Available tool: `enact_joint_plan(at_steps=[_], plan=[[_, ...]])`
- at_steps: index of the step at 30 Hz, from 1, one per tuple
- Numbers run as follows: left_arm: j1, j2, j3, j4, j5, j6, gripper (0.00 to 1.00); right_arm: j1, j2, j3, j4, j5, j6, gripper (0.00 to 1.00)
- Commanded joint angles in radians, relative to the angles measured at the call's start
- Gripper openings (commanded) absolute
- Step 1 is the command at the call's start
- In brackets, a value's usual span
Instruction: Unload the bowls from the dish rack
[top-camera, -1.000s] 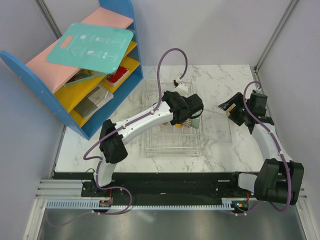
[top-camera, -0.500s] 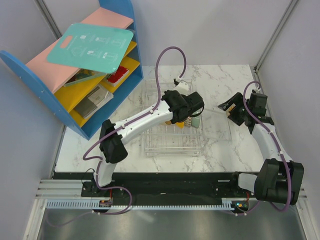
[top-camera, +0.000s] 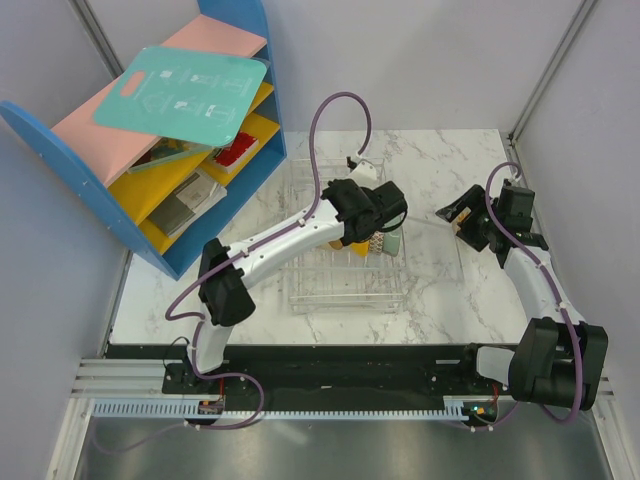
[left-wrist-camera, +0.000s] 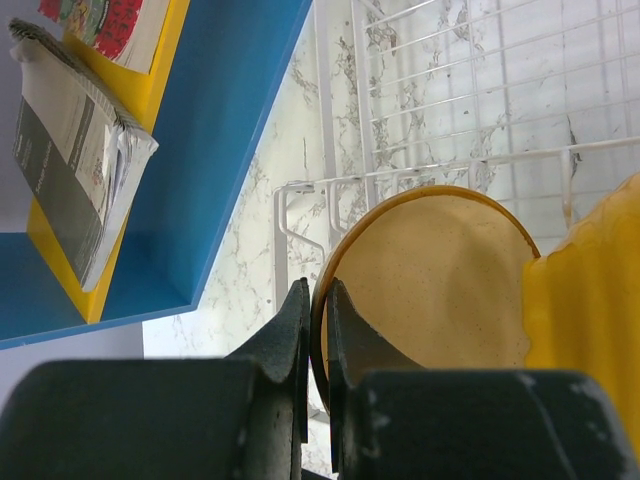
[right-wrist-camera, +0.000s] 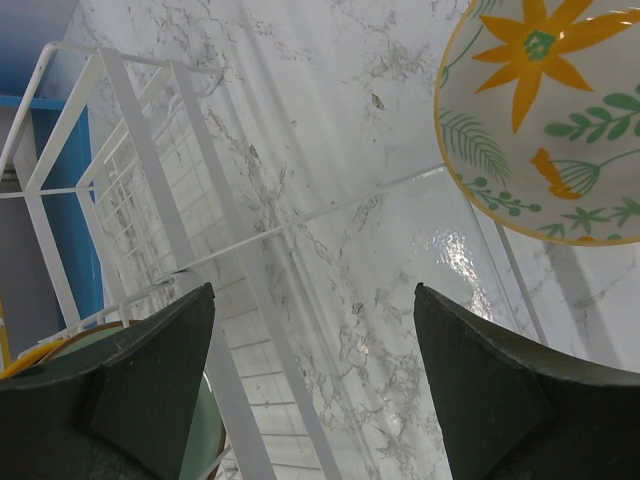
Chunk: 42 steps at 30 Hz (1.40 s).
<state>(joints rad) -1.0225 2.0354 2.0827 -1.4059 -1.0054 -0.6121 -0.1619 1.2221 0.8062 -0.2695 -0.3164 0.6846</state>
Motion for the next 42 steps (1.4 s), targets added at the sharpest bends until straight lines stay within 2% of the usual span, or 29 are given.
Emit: enact_joint_plan(at_steps=[1,15,27,34,42], plan=[[0.013,-0.066,0.066,-0.036,-0.018,0.041,0.02,-0.004,-0.016,-0.001,0.016,0.007,-0.014,0.88],[0.033,-0.089,0.079,-0.004,-0.007,0.084,0.02,-0.004,0.001,0.01,0.018,-0.003,-0.011,0.88],[0.048,-0.069,0.088,0.024,-0.032,0.215,0.02,-0.004,0.019,0.024,0.018,-0.007,-0.013,0.88],[0.055,-0.066,0.07,0.01,-0.053,0.195,0.02,-0.004,0.011,0.014,0.018,-0.006,-0.019,0.88],[0.096,-0.142,0.05,0.008,-0.071,0.199,0.02,-0.004,0.01,0.013,0.019,-0.013,-0.019,0.87]])
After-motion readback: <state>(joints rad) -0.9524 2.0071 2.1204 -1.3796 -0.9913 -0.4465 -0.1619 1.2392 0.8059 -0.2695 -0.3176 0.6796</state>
